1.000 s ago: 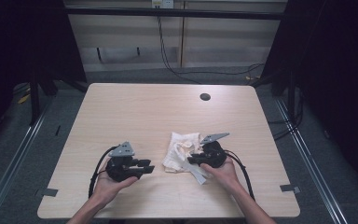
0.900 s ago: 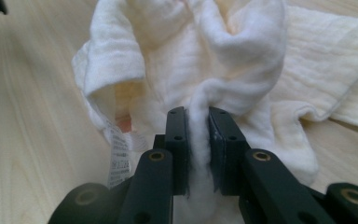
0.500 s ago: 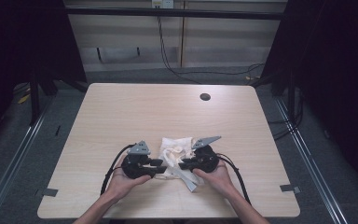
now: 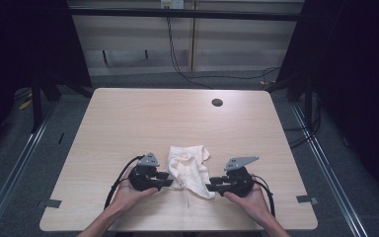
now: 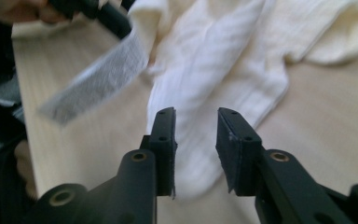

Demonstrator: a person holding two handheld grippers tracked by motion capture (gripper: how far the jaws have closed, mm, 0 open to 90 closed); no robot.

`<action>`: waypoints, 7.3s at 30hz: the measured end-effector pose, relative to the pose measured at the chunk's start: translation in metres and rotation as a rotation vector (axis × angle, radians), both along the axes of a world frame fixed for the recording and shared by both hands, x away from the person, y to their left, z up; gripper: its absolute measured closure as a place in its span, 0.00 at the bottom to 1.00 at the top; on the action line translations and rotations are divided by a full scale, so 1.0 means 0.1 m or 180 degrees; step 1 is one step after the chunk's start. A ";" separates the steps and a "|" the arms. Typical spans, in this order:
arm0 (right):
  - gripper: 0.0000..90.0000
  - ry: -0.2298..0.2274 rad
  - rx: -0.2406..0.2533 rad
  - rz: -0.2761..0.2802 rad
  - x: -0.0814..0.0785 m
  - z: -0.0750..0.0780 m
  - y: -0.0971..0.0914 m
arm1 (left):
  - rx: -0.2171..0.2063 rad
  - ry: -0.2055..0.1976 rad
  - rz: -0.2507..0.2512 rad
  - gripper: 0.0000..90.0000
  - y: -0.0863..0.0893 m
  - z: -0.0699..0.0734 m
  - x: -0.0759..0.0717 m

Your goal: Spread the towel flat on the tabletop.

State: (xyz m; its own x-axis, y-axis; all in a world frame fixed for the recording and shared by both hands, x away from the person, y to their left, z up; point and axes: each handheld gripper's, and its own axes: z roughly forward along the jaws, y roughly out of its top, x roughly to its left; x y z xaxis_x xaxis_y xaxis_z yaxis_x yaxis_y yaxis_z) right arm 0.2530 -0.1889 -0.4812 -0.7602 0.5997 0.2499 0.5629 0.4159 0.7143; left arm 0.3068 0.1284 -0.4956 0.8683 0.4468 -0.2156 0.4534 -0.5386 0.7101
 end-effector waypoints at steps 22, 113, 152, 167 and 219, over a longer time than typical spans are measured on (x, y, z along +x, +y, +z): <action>0.72 -0.0278 -0.0239 0.0344 -0.14 -0.21 -0.01 | -0.0072 0.0032 0.0034 0.73 0.01 -0.02 0.01; 0.93 -0.0117 0.0077 -0.0060 -0.03 -0.07 -0.16 | -0.0029 -0.0112 -0.0336 0.94 -0.39 0.06 -0.08; 0.99 -0.0722 0.0507 -0.0429 0.30 1.15 -0.68 | -0.1034 -0.0640 0.0224 0.96 0.62 1.12 0.04; 0.99 -0.1019 0.0624 -0.0461 0.23 1.64 -0.78 | -0.1100 -0.0806 0.0238 0.96 0.72 1.51 0.03; 0.99 -0.0910 0.0538 -0.0549 0.16 1.57 -0.60 | -0.0945 -0.0553 0.0488 0.95 0.85 1.50 0.12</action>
State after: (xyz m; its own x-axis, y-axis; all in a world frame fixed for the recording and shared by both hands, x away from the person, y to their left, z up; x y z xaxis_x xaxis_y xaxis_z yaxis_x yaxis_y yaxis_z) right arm 0.2690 -0.2494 -0.3240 -0.7050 0.6935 0.1484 0.3821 0.1951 0.9033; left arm 0.3191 0.2134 -0.3460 0.8312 0.5145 -0.2105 0.3718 -0.2330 0.8986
